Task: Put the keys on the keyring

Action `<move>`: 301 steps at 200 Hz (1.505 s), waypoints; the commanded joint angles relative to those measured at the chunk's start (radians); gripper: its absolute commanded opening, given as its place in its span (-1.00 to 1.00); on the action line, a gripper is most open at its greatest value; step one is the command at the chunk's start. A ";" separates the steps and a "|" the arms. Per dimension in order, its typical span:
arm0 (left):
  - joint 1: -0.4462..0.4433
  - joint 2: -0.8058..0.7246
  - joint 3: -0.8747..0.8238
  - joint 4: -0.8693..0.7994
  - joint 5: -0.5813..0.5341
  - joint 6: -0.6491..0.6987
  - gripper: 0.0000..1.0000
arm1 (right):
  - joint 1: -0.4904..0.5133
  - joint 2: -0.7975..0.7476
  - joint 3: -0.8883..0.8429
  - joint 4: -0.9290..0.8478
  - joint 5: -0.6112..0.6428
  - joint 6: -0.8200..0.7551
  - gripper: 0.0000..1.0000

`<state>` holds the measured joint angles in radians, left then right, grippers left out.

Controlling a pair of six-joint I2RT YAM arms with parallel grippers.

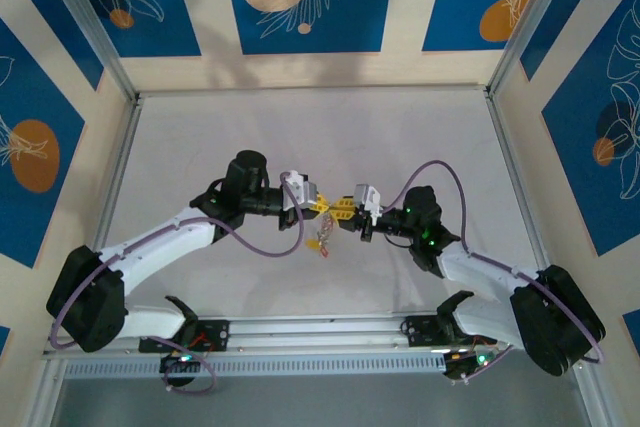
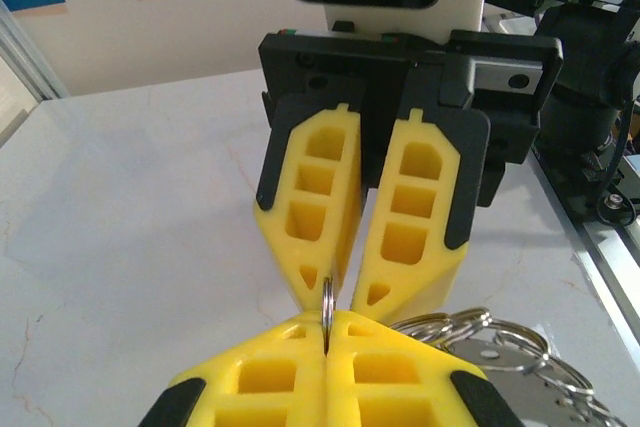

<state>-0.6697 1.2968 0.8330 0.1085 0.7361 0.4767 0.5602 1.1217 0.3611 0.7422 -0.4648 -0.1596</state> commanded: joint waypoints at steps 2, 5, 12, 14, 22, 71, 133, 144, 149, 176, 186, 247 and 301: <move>0.003 -0.031 -0.002 0.053 0.058 -0.009 -1.00 | 0.010 0.014 0.043 0.015 -0.039 0.011 -0.79; 0.004 -0.030 -0.002 0.051 0.059 -0.009 -1.00 | 0.010 0.015 0.045 0.013 -0.041 0.010 -0.80; 0.003 -0.031 -0.002 0.048 0.061 -0.009 -1.00 | 0.012 0.016 0.049 0.014 -0.042 0.006 -0.80; 0.004 -0.030 -0.002 0.047 0.062 -0.009 -1.00 | 0.012 0.017 0.050 0.016 -0.042 0.003 -0.80; 0.004 -0.031 -0.004 0.046 0.064 -0.008 -1.00 | 0.014 0.018 0.053 0.017 -0.041 -0.001 -0.81; 0.003 -0.035 -0.015 0.044 0.053 -0.013 -1.00 | 0.015 0.010 0.073 -0.010 -0.055 -0.018 -0.99; 0.004 -0.077 0.033 -0.213 -0.067 0.143 -0.54 | 0.127 -0.024 0.195 -0.473 0.218 -0.373 -1.00; 0.004 -0.078 0.045 -0.275 -0.080 0.185 -0.54 | 0.156 -0.017 0.220 -0.549 0.292 -0.447 -1.00; 0.004 -0.077 0.048 -0.301 -0.087 0.202 -0.54 | 0.162 -0.017 0.231 -0.571 0.314 -0.468 -1.00; 0.003 -0.076 0.054 -0.371 -0.117 0.252 -0.54 | 0.168 -0.028 0.257 -0.616 0.340 -0.489 -1.00; 0.004 -0.078 0.052 -0.378 -0.125 0.257 -0.54 | 0.168 -0.030 0.261 -0.613 0.335 -0.480 -1.00; 0.004 -0.103 0.020 -0.342 -0.176 0.252 -0.56 | 0.158 -0.030 0.235 -0.543 0.271 -0.423 -1.00; -0.010 -0.065 0.021 -0.298 -0.168 0.226 -0.51 | 0.155 -0.026 0.226 -0.503 0.244 -0.391 -1.00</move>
<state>-0.6666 1.2137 0.8570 -0.2157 0.5632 0.7067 0.7212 1.1202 0.5835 0.1730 -0.1814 -0.5800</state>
